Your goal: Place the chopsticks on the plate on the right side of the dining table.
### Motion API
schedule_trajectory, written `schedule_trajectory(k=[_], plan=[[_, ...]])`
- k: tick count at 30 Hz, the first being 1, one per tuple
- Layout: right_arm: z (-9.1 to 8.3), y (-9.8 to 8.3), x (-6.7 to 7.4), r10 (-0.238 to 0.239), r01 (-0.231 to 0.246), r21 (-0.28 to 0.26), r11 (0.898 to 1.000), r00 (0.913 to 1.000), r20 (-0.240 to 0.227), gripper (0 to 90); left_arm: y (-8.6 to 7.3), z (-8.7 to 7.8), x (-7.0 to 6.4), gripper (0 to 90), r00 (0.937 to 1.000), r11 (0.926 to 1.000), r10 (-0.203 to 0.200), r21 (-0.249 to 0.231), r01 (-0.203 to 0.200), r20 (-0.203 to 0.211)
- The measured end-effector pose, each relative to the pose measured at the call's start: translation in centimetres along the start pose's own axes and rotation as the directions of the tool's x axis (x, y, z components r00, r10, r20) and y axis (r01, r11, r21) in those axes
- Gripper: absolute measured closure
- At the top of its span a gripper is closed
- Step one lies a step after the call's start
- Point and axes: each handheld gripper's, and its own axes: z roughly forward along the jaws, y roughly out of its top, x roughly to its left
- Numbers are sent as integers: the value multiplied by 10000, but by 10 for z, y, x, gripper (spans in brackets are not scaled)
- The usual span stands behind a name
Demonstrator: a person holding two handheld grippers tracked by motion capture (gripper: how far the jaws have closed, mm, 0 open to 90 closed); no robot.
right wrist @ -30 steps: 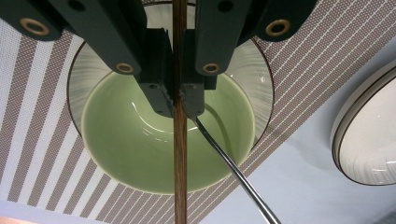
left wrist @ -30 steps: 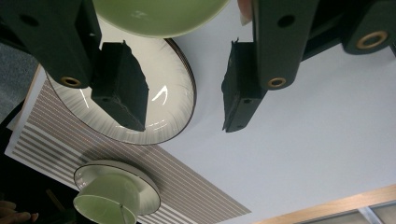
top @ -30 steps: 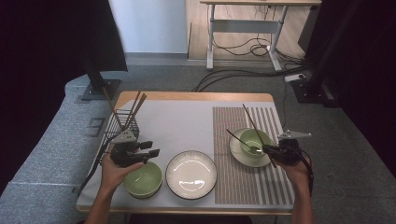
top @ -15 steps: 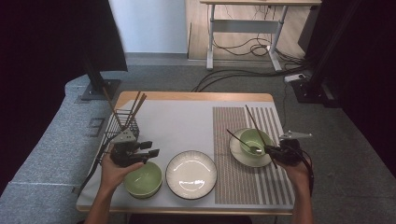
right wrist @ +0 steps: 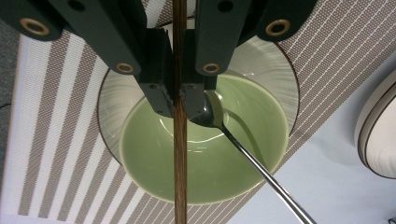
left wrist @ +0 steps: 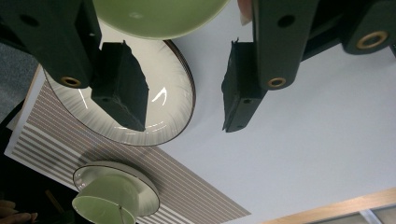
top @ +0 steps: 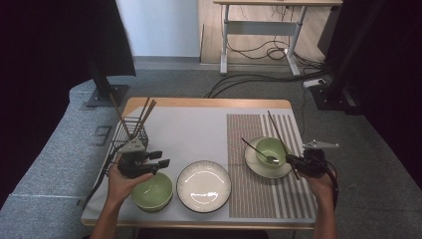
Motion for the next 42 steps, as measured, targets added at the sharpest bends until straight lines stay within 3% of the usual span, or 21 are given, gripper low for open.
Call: schedule_trajectory(k=[28, 42], plan=[[-3, -8, -15, 653, -653, -21, 9979, 9964, 538, 848, 0, -2, 1, 505, 10000, 10000, -14, -43, 14, -1], [5, -16, -23, 1048, -1075, 338, 9936, 9917, 744, 848, -1, -1, 0, 506, 10000, 10000, 3, -2, -3, 9]])
